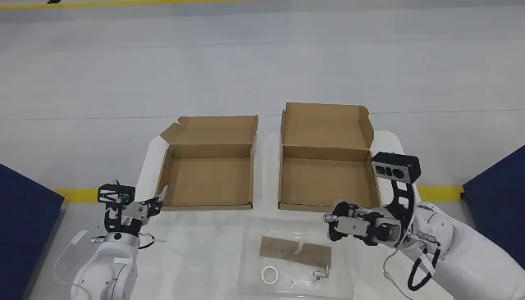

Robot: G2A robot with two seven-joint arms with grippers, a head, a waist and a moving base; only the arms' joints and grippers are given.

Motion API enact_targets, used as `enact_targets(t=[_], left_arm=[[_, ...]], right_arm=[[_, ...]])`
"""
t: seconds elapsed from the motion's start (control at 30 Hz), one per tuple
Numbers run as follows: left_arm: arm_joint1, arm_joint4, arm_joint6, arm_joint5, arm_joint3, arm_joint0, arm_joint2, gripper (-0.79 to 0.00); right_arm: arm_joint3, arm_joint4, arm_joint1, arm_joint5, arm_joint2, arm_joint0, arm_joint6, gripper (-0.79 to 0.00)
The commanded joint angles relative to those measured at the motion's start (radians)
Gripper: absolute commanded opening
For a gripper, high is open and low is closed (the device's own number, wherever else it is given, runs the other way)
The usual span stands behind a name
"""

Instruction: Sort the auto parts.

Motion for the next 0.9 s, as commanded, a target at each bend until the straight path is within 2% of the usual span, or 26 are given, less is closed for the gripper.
enact_targets(t=[0.0,0.27,0.33,0.57,0.77,0.87], left_arm=[[0.0,0.0,0.0,0.0,0.0,0.0,0.0,0.0],[0.0,0.0,0.0,0.0,0.0,0.0,0.0,0.0],[0.0,0.0,0.0,0.0,0.0,0.0,0.0,0.0],[0.0,0.0,0.0,0.0,0.0,0.0,0.0,0.0],[0.0,0.0,0.0,0.0,0.0,0.0,0.0,0.0],[0.0,0.0,0.0,0.0,0.0,0.0,0.0,0.0]], right_arm=[[0.001,-0.003,0.0,-0.001,0.0,0.0,-0.001,-0.785],[-0.025,0.041,-0.007,0.015,-0.004,-0.013,-0.015,-0.785],[-0.045,0.102,-0.013,0.012,-0.009,-0.024,0.012,-0.785],[-0.104,0.34,-0.048,0.105,0.015,-0.038,0.105,-0.785],[-0.093,0.437,-0.092,0.196,0.087,-0.076,0.196,-0.785],[-0.081,0.435,-0.097,0.2,0.099,-0.081,0.2,-0.785]])
